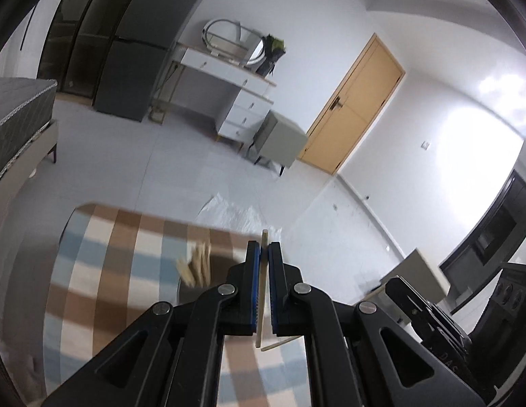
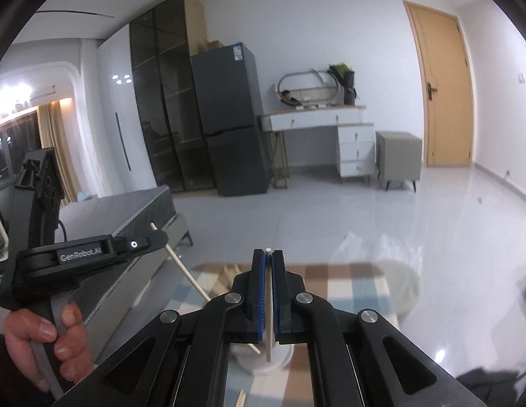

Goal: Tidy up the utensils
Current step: 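Lower the chopstick into the holder and open the right tool, then withdraw the open right tool from the holder toward the last chopsticks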

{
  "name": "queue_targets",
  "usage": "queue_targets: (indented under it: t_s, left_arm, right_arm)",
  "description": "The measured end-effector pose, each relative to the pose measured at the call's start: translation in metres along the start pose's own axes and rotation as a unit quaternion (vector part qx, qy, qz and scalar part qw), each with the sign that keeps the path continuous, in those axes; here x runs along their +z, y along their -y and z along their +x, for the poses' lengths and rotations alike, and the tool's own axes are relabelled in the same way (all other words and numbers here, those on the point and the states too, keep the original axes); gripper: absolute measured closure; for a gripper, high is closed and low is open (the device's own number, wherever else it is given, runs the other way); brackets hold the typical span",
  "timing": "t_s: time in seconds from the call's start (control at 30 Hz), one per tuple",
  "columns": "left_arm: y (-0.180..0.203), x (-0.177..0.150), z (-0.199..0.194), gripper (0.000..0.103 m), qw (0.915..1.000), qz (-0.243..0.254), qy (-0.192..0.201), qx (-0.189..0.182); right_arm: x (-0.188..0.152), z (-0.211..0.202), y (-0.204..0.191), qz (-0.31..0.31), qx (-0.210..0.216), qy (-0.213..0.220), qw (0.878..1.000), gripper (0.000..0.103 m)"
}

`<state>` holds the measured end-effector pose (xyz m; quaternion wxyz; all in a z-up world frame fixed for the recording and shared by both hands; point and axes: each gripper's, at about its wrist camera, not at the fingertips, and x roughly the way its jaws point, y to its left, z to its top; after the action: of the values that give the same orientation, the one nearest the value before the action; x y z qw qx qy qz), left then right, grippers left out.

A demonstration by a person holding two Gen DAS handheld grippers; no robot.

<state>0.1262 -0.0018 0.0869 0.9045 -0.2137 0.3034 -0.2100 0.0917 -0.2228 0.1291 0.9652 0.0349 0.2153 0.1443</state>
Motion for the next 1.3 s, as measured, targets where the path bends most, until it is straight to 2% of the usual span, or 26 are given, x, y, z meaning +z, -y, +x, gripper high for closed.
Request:
queue_targets:
  t_s: [0.17,0.3,0.47,0.67,0.93,1.13,1.2,1.27,1.3]
  left_arm:
    - [-0.003,0.027,0.014,0.102,0.9999,0.009,0.014,0.004]
    - [-0.012,0.035,0.024,0.102,0.9995,0.015,0.023,0.014]
    - [-0.028,0.039,0.047,0.102,0.9996,0.001,0.013,0.024]
    - [-0.035,0.035,0.069,0.102,0.999,0.015,0.004,0.042]
    - [-0.043,0.027,0.083,0.102,0.9988,0.011,-0.021,0.042]
    - [-0.037,0.027,0.088,0.102,0.9976,0.014,-0.061,0.03]
    - [-0.035,0.028,0.092,0.098,0.9954,0.018,-0.082,0.046]
    - [-0.035,0.029,0.089,0.076,0.9948,0.015,-0.088,0.05]
    - [-0.036,0.028,0.086,0.07,0.9952,0.012,-0.083,0.05]
  right_arm:
    - [0.031,0.023,-0.009,-0.024,0.008,0.009,1.0,0.1]
    - [0.039,0.044,-0.02,-0.043,0.017,0.01,0.999,0.1]
    - [0.032,0.072,-0.029,-0.063,0.019,-0.001,0.998,0.1]
    - [0.011,0.098,-0.028,-0.073,0.017,-0.025,0.997,0.1]
    - [0.0,0.113,-0.019,-0.076,0.013,-0.044,0.996,0.1]
    - [-0.007,0.122,-0.016,-0.068,0.016,-0.067,0.995,0.099]
    - [-0.012,0.124,-0.013,-0.055,0.022,-0.076,0.995,0.096]
    - [-0.015,0.123,-0.008,-0.042,0.032,-0.082,0.995,0.094]
    - [-0.018,0.12,-0.006,-0.037,0.034,-0.085,0.995,0.091]
